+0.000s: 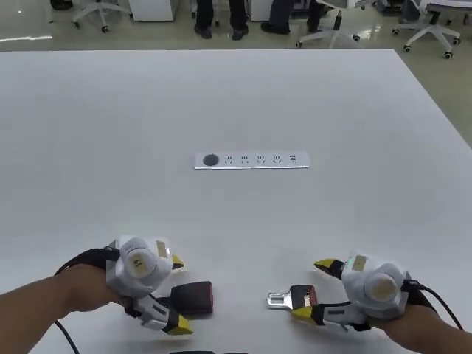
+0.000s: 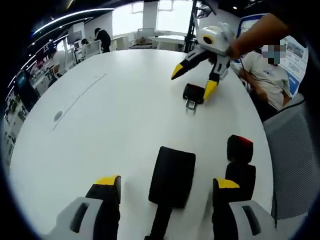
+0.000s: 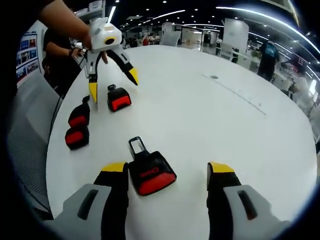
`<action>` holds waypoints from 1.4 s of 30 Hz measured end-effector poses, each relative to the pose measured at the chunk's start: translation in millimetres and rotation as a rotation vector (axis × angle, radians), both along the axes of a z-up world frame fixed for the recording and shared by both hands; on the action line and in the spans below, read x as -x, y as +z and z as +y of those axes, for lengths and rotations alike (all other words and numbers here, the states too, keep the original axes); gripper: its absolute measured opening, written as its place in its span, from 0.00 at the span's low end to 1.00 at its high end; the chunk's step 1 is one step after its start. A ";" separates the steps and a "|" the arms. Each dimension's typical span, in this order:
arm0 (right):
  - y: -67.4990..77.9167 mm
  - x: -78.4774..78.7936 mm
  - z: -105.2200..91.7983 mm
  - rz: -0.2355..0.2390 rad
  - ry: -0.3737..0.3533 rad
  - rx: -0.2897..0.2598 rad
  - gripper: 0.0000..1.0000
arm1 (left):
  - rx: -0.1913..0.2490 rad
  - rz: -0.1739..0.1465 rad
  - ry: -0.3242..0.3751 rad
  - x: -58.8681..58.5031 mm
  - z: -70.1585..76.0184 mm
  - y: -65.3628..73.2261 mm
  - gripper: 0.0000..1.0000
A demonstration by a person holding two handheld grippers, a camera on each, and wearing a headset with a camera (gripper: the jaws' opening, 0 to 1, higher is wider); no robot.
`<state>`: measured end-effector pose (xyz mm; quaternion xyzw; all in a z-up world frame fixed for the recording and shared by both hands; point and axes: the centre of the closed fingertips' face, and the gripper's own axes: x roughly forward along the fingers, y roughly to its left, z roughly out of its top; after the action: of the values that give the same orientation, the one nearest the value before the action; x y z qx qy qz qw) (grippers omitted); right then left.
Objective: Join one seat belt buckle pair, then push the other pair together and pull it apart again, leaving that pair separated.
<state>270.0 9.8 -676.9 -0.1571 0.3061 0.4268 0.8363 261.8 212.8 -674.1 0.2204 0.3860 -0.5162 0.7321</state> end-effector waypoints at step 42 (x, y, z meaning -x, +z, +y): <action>58.2 20.5 -19.5 -0.150 -0.435 -0.078 0.87 | 0.184 -0.199 0.573 8.3 77.6 60.2 0.82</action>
<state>249.6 -9.7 -618.7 -0.0861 0.2531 0.2351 0.9345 253.5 290.4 -613.9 0.0849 0.3107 -0.2976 0.8987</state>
